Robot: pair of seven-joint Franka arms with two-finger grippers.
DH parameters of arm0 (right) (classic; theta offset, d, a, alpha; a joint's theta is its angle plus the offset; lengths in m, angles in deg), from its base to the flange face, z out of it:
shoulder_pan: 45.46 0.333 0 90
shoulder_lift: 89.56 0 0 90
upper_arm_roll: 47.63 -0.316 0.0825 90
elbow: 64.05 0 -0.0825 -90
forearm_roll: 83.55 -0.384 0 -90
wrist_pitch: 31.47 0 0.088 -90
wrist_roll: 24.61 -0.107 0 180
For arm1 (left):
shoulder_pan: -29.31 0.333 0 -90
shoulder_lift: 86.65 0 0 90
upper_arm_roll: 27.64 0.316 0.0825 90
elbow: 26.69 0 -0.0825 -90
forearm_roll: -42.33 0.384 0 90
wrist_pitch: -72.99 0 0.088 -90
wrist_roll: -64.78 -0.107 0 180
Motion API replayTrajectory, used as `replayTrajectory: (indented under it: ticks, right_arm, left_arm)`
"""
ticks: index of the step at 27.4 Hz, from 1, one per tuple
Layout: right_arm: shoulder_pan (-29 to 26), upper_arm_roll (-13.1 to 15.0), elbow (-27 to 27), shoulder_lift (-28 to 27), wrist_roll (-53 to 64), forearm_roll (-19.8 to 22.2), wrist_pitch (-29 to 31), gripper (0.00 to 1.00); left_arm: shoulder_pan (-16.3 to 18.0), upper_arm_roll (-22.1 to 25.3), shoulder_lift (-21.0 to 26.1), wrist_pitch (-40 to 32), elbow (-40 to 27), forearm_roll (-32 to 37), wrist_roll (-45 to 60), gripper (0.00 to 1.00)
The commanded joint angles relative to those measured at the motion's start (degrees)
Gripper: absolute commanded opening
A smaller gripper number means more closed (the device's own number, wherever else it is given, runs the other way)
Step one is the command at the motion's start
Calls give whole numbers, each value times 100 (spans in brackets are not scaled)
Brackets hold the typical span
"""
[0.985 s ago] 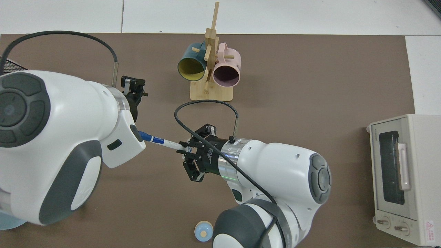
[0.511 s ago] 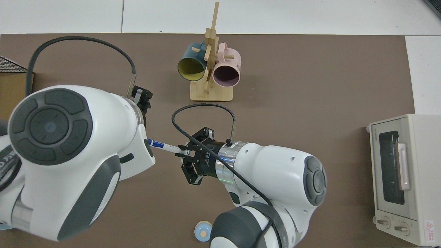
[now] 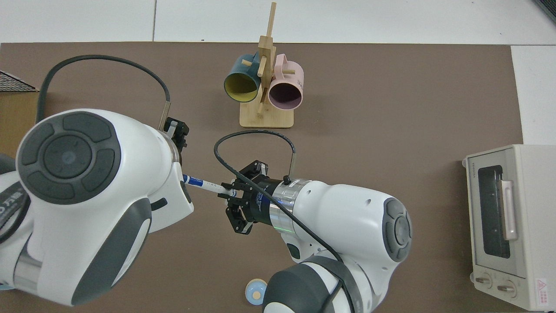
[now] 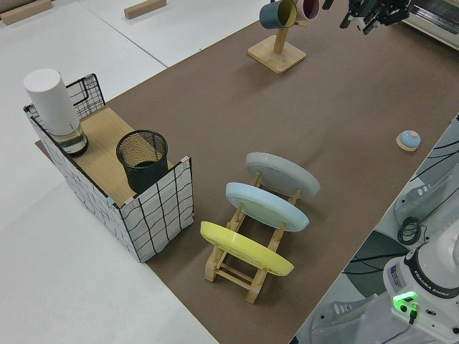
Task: Put markers into pen holder
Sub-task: 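Grasp the marker's capped end with the left gripper, then open the right gripper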
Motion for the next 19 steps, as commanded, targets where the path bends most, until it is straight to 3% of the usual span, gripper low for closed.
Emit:
replayTrajectory:
  ticks: [1,9,16,19]
  right_arm:
    - [63,11,-67,-61,-123,-93,140,0]
    - [54,11,-67,-53,-123,-93,131,0]
    - [54,20,-58,-53,-123,-84,131,0]
    - [54,11,-58,-53,-123,-84,131,0]
  left_arm:
    - [-72,26,-95,-80,-74,-65,9,66]
    - [-89,-36,-113,-63,-13,-38,18,52]
    - [-133,-132,-271,-89,-4,-38,18,49]
    - [-133,-159,-306,-124,-4,-38,9,33]
